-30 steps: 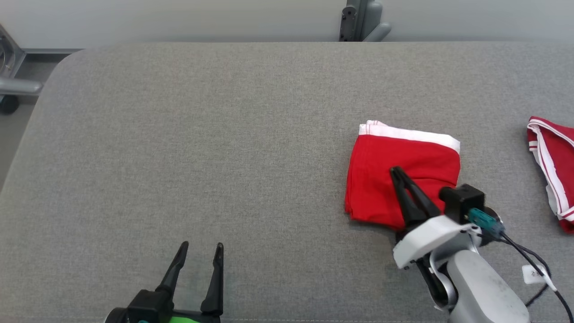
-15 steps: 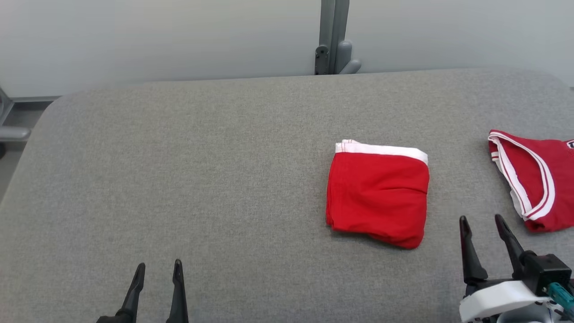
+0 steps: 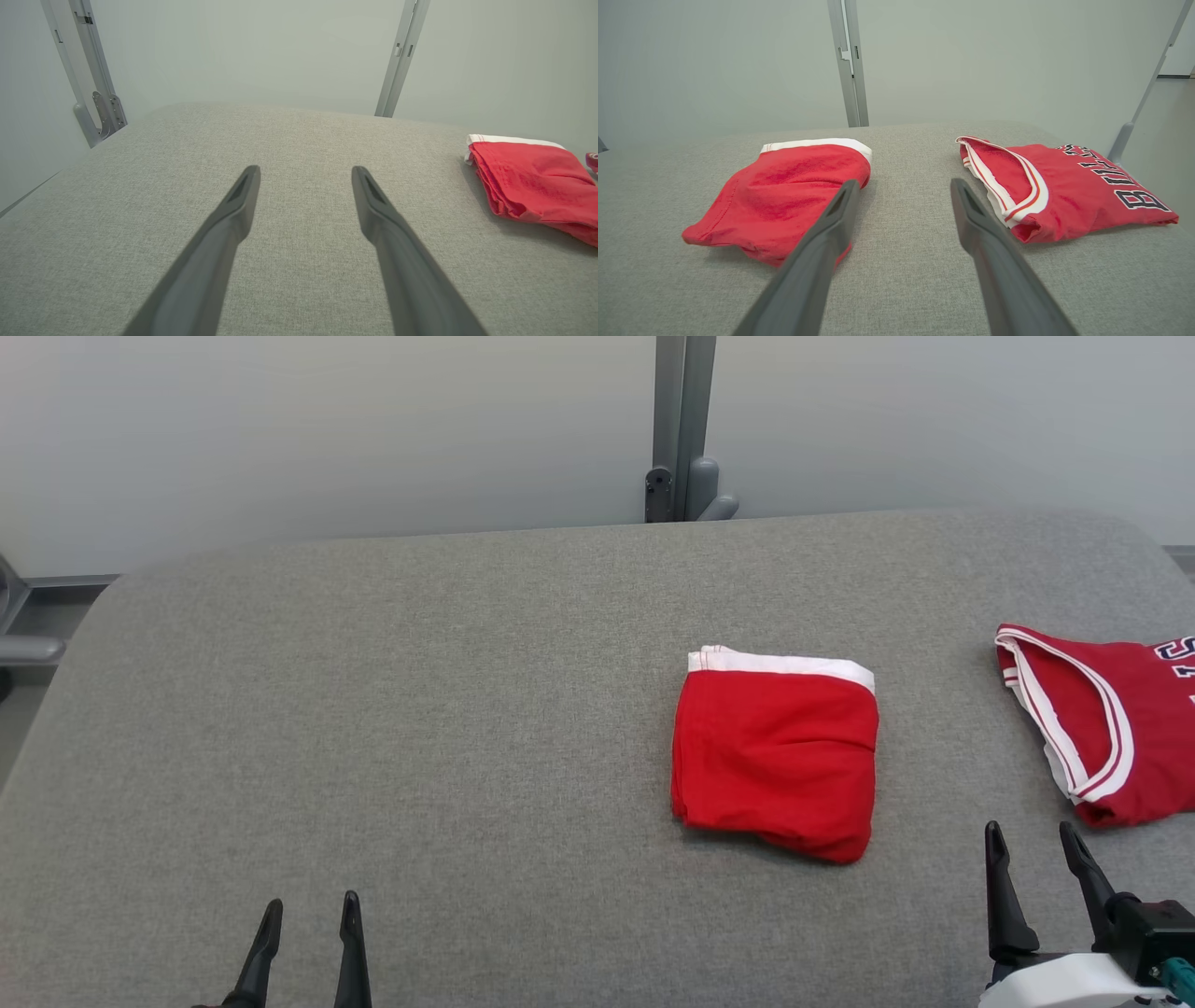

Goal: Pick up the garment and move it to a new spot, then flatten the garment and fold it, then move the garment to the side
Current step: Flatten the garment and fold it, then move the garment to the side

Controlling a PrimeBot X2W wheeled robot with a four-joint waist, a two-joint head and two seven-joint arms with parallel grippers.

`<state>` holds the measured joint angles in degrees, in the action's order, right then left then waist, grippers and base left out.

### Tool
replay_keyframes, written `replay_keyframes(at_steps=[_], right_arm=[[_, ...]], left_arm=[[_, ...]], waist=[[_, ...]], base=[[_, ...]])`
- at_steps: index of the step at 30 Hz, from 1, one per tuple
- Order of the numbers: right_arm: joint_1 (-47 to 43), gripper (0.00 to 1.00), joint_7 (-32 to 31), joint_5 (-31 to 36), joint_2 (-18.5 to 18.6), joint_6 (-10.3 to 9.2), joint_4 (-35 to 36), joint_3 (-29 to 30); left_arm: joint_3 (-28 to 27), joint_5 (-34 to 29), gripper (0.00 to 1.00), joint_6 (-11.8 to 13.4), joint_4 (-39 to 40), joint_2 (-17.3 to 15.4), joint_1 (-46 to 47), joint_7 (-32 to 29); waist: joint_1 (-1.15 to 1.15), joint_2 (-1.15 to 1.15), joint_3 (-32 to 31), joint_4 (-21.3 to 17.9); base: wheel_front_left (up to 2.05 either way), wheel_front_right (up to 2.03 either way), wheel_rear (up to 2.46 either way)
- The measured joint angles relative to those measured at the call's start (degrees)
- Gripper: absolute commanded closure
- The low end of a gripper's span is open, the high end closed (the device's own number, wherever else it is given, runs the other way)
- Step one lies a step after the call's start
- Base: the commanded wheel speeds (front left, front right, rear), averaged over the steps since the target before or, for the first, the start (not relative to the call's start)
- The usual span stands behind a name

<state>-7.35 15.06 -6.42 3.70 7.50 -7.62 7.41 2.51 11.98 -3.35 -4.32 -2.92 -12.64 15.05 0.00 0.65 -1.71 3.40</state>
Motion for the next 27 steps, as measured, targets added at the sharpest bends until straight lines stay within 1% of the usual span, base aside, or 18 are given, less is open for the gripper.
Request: replay_keyframes(at_steps=[10,12,14,16,18,19,22,24,27], right_arm=[[0.07,0.00,0.00,-0.21,-0.16,0.00,-0.38,0.19],[0.63,0.00,0.01,-4.01,-0.21,-0.01,-2.53,-0.09],[1.90,0.00,-1.08,-8.78,0.03,-0.02,-4.92,-2.15],[5.51,0.00,-5.14,-13.76,1.23,0.00,-5.94,-3.48],[9.57,0.00,-12.02,-18.79,3.48,-0.03,-6.70,-5.33],[11.39,0.00,-14.84,-21.26,4.04,-0.02,-6.93,-6.20],[17.95,0.00,-22.87,-27.91,3.82,-0.02,-9.50,-6.67],[21.80,0.00,-26.33,-29.53,4.12,-0.02,-12.23,-7.33],[25.99,0.00,-29.14,-29.66,4.38,-0.02,-17.51,-7.58]], left_arm=[[0.08,0.01,0.00,-0.21,-0.13,0.00,-0.03,0.00],[0.12,0.08,0.00,-0.20,-0.05,0.00,-0.03,0.01],[0.09,0.29,0.00,-0.11,0.20,0.00,-0.03,0.00],[0.57,0.35,0.00,-0.11,0.29,0.00,-0.02,0.01],[1.18,0.35,0.00,-0.11,0.45,0.01,0.10,0.01],[1.33,0.35,0.00,-0.11,0.49,0.01,0.31,0.01],[1.93,0.34,0.00,-0.11,0.53,0.00,1.76,0.01],[2.49,0.22,0.00,-0.12,0.35,0.01,2.82,0.00],[3.20,-0.02,0.00,-0.26,-0.02,0.01,4.32,0.00]], waist=[[0.00,0.00,0.42,0.46],[0.00,0.00,0.55,0.54],[0.00,0.00,0.82,0.47],[0.00,0.00,1.28,0.33],[0.00,0.00,2.04,0.21],[0.00,0.00,2.55,0.17],[0.00,0.00,4.42,0.06],[0.00,0.00,5.84,0.02],[0.00,0.00,7.86,0.14]], base=[[0.00,0.00,0.00],[0.00,0.00,0.00],[0.00,0.00,0.00],[0.00,0.00,0.00],[0.00,0.00,0.00],[0.00,0.00,0.00],[0.00,0.00,0.00],[0.00,0.00,0.00],[0.00,0.00,0.00]])
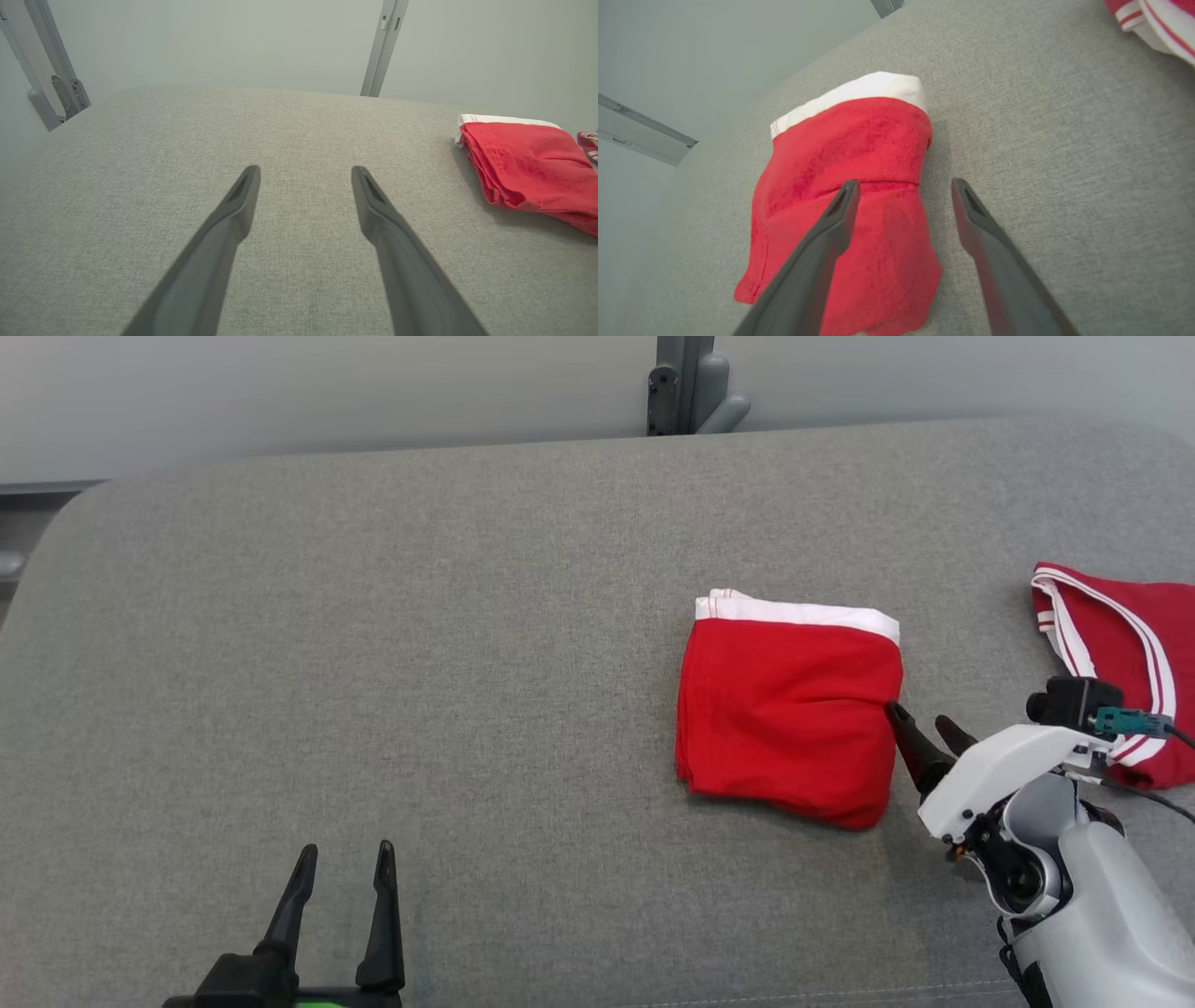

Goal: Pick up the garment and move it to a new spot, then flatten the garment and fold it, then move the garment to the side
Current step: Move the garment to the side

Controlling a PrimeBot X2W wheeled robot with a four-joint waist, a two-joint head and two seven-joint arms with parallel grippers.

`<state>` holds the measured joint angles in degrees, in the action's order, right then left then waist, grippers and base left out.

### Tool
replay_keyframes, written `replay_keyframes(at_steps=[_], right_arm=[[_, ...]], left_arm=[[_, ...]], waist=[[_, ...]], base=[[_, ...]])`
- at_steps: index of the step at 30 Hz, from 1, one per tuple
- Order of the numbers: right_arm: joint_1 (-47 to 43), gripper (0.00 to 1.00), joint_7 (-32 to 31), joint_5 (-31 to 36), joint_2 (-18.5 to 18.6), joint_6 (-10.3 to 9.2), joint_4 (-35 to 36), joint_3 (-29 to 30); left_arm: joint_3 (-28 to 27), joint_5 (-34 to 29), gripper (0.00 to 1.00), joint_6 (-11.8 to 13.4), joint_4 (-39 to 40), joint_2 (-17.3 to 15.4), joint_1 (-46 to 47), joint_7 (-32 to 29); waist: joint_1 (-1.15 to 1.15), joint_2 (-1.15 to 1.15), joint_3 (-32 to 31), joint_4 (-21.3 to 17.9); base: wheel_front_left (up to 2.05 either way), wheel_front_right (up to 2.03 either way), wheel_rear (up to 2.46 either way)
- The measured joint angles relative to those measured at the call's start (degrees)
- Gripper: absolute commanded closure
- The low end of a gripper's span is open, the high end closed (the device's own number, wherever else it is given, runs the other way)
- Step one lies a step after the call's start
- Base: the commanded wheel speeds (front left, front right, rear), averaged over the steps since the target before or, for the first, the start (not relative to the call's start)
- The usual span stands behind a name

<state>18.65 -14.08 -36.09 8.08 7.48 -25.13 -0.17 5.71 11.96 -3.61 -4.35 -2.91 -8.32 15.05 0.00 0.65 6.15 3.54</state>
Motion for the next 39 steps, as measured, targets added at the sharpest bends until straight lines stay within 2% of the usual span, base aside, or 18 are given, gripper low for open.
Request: replay_keyframes(at_steps=[5,10,11,12,13,17,22,30,39], right_arm=[[3.22,0.00,-0.57,0.89,-0.09,0.00,-5.66,-0.02],[5.46,0.00,-1.21,-3.41,-1.47,0.00,-9.00,-1.66],[5.71,0.42,-1.18,-4.21,-1.46,0.00,-9.83,-1.62],[5.84,0.79,-0.86,-4.69,-1.34,0.00,-10.48,-1.70],[6.12,1.00,-0.33,-5.00,-1.20,0.00,-11.02,-1.82],[7.54,1.00,0.12,-6.21,-0.10,0.00,-11.54,-4.08],[10.72,1.00,-2.49,-6.71,5.25,0.00,-9.37,-6.58],[17.68,1.00,-13.66,-6.35,18.48,0.00,-5.10,-7.37],[23.19,1.00,-28.10,-6.71,27.05,0.00,-1.92,-7.68]], left_arm=[[0.26,-0.01,0.00,0.00,-0.27,0.00,1.46,0.01],[0.46,-0.01,0.00,0.00,-0.51,0.00,1.78,0.01],[0.46,-0.01,0.00,0.00,-0.57,0.00,1.79,0.00],[0.45,-0.01,0.00,0.00,-0.63,0.00,1.79,0.01],[0.42,-0.01,0.00,0.01,-0.64,0.00,1.80,0.00],[0.25,0.02,0.00,0.15,-0.42,-0.01,1.78,0.01],[0.26,-0.02,0.00,0.32,0.20,0.00,2.01,0.01],[1.04,-0.97,0.00,-0.51,0.09,0.02,7.19,0.09],[2.68,-0.86,0.00,-0.49,-0.77,0.02,9.28,0.09]], waist=[[0.00,0.00,1.92,0.87],[0.00,0.00,3.00,2.31],[0.00,0.00,3.10,2.50],[0.00,0.00,3.15,2.61],[0.00,0.00,3.17,2.62],[0.00,0.00,3.12,1.75],[0.00,0.00,3.62,-0.76],[0.00,0.00,7.98,-4.09],[0.00,0.00,13.09,-5.17]], base=[[0.00,0.00,0.00],[0.00,0.00,0.00],[0.00,0.00,0.00],[0.00,0.00,0.00],[0.00,0.00,0.00],[0.00,0.00,0.00],[0.00,0.00,0.00],[0.00,0.00,0.00],[0.00,0.00,0.00]])
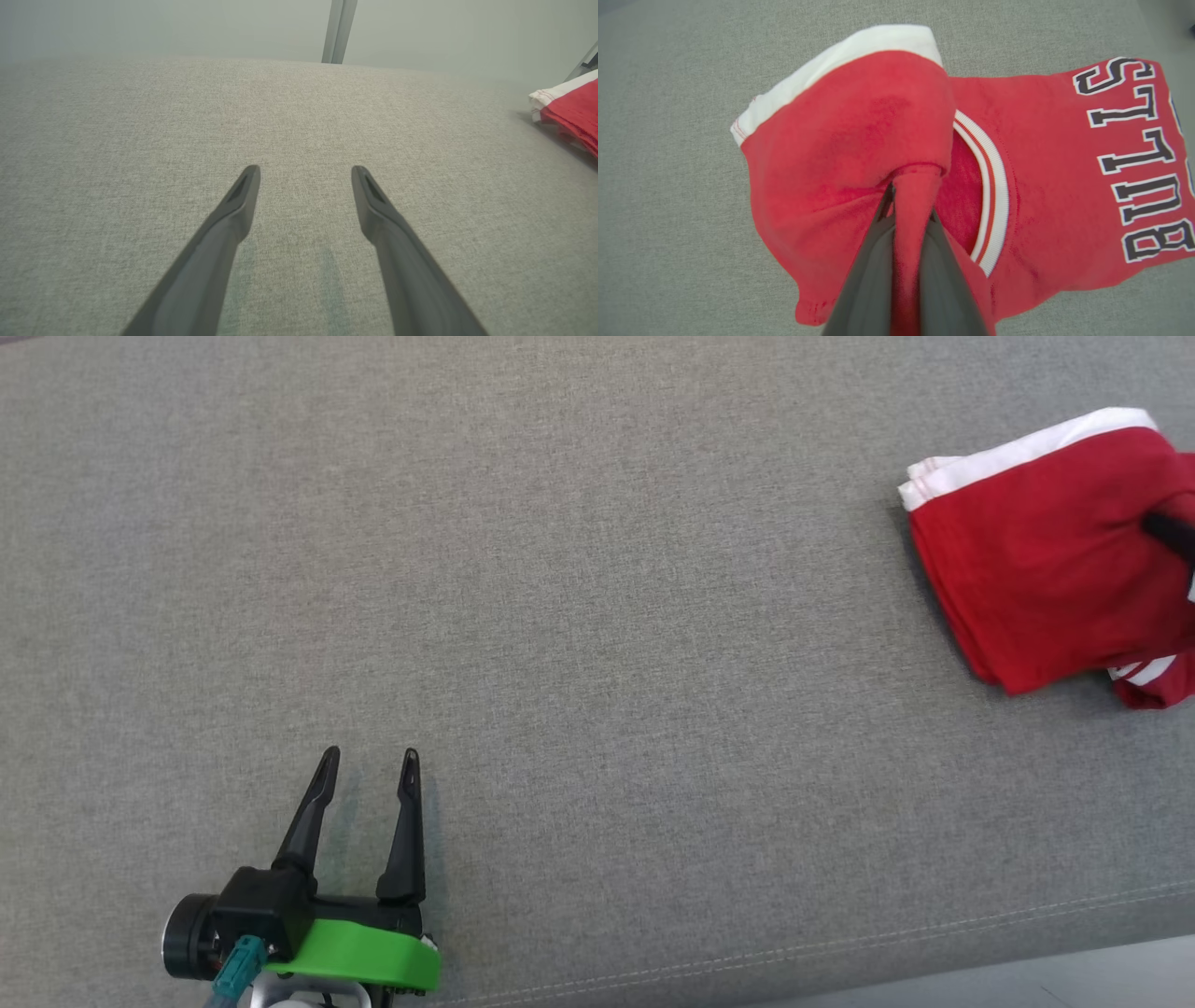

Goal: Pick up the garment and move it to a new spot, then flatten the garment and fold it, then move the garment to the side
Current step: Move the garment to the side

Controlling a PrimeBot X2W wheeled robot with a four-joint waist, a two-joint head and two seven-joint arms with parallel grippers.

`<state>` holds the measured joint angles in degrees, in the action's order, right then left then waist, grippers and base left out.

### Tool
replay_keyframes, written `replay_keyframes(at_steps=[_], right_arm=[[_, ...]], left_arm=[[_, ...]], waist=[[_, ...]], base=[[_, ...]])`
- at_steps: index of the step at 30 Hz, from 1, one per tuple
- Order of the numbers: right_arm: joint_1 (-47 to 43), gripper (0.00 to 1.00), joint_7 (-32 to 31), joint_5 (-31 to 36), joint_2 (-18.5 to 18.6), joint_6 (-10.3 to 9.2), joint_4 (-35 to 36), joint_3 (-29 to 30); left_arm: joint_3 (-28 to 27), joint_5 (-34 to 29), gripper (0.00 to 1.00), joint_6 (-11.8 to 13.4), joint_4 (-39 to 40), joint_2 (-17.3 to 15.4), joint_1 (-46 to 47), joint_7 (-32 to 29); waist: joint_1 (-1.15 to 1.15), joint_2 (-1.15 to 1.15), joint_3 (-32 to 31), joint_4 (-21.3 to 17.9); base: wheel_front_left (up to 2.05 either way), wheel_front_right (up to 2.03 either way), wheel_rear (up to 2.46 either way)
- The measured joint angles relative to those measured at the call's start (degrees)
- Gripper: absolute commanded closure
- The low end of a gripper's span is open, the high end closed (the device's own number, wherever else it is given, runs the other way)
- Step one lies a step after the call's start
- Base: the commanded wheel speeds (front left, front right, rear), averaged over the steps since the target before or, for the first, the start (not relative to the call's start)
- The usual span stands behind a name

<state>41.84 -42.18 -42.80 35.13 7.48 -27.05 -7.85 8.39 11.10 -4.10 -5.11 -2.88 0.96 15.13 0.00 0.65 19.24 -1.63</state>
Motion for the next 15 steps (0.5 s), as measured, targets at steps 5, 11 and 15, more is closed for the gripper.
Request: replay_keyframes(at_steps=[5,11,15], right_arm=[[1.72,1.00,-6.38,0.12,3.99,0.01,0.88,3.42],[2.41,1.00,-8.21,2.79,6.44,0.01,0.44,6.11],[0.99,1.00,-8.16,6.12,7.38,0.01,-0.91,7.20]], left_arm=[[-0.16,0.04,0.00,0.09,0.05,0.00,0.01,0.00],[-0.48,-0.14,0.00,0.08,0.22,0.00,0.10,0.00],[-0.73,-0.46,0.00,0.05,0.22,0.00,0.14,0.00]], waist=[[0.00,0.00,1.45,1.07],[0.00,0.00,2.26,1.90],[0.00,0.00,2.42,2.08]], base=[[0.00,0.00,0.00],[0.00,0.00,0.00],[0.00,0.00,0.00]])
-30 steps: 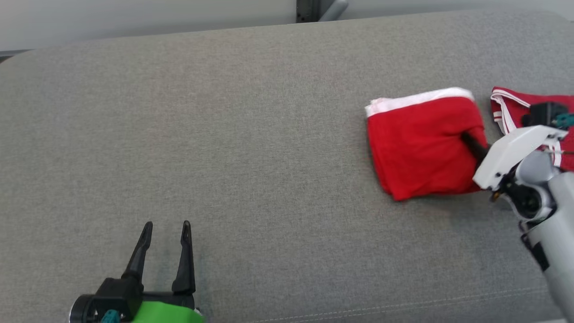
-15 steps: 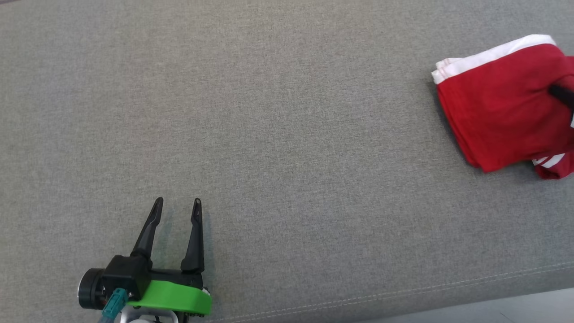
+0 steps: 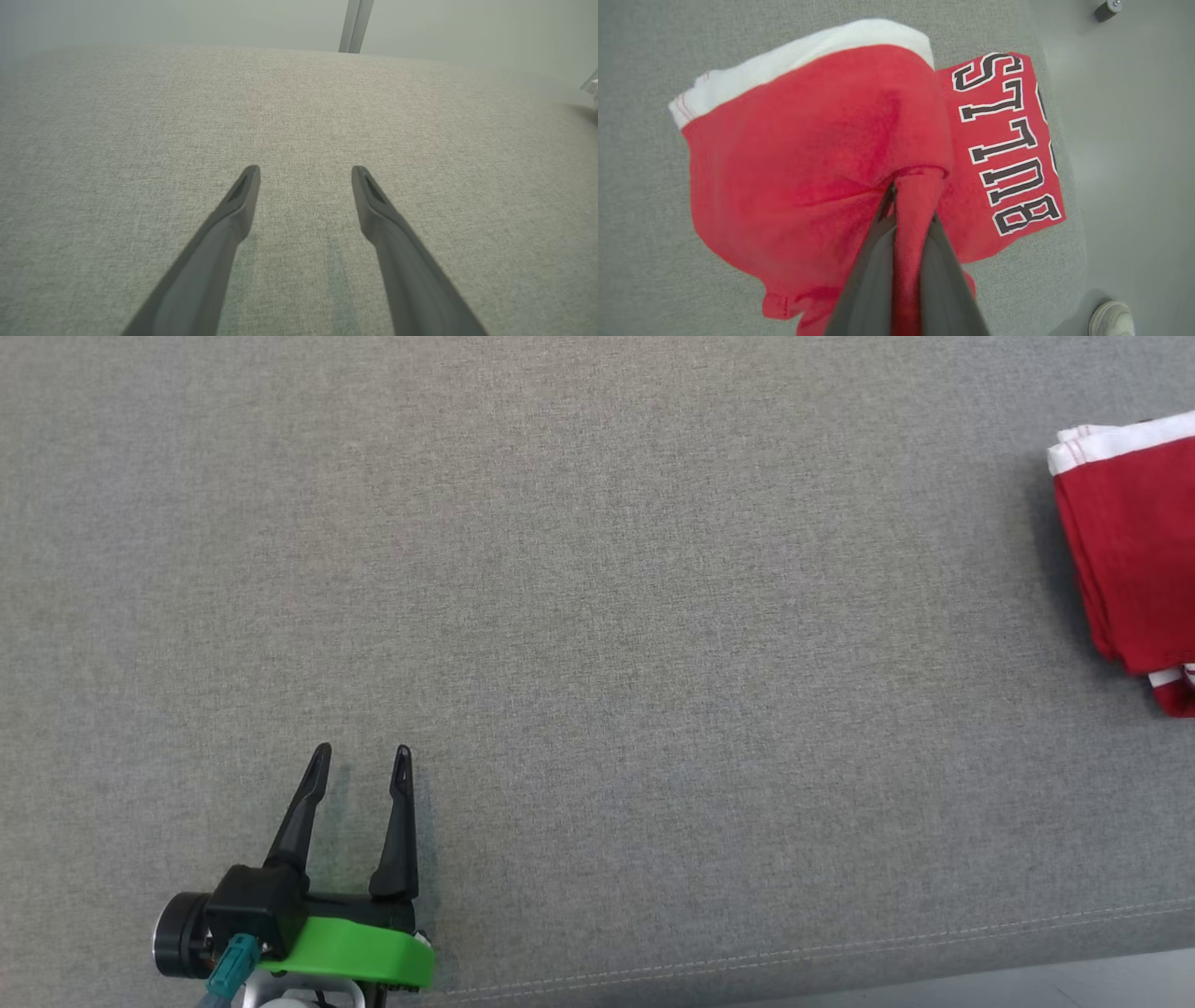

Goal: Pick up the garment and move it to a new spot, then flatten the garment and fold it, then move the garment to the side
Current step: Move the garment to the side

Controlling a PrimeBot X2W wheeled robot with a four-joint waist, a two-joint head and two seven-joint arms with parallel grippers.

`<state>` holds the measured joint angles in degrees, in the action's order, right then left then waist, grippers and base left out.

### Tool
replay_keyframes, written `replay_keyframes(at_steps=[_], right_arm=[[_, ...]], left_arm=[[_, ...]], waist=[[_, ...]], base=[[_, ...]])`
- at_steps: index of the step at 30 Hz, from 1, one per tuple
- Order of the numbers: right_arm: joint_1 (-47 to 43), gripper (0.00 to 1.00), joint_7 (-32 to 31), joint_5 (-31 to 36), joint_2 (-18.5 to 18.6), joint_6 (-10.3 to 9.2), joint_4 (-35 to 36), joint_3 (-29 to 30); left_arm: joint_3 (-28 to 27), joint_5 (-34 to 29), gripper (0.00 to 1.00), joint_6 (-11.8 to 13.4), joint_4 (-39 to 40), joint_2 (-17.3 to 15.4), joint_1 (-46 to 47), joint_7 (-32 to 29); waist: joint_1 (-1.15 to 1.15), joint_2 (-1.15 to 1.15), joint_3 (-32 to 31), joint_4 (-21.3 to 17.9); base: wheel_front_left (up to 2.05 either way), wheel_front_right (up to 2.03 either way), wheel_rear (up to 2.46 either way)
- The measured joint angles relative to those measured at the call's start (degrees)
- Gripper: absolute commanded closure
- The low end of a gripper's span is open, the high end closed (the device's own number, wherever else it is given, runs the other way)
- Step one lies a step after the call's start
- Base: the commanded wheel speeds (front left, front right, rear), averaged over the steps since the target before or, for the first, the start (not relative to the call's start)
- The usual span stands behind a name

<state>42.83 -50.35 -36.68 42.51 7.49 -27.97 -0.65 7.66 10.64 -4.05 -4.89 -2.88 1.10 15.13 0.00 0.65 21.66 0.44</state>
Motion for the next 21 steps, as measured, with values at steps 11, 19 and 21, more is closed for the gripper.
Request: replay_keyframes(at_steps=[11,19,21], right_arm=[[-3.28,1.00,9.91,11.44,-0.03,0.01,-2.00,0.36],[-3.27,0.00,18.23,20.42,-0.86,0.04,-5.11,0.44],[-3.28,0.00,19.50,21.63,-1.27,0.04,-6.17,0.64]], left_arm=[[-0.11,-0.90,0.00,-0.26,0.25,0.00,-0.01,0.00],[-1.38,1.24,0.00,0.20,0.19,0.00,-0.01,0.00],[-1.66,1.36,0.00,0.20,0.20,0.00,-0.01,0.00]], waist=[[0.00,0.00,1.15,-0.17],[0.00,0.00,1.54,-0.28],[0.00,0.00,1.54,-0.29]], base=[[0.00,0.00,0.00],[0.00,0.00,0.00],[0.00,0.00,0.00]])
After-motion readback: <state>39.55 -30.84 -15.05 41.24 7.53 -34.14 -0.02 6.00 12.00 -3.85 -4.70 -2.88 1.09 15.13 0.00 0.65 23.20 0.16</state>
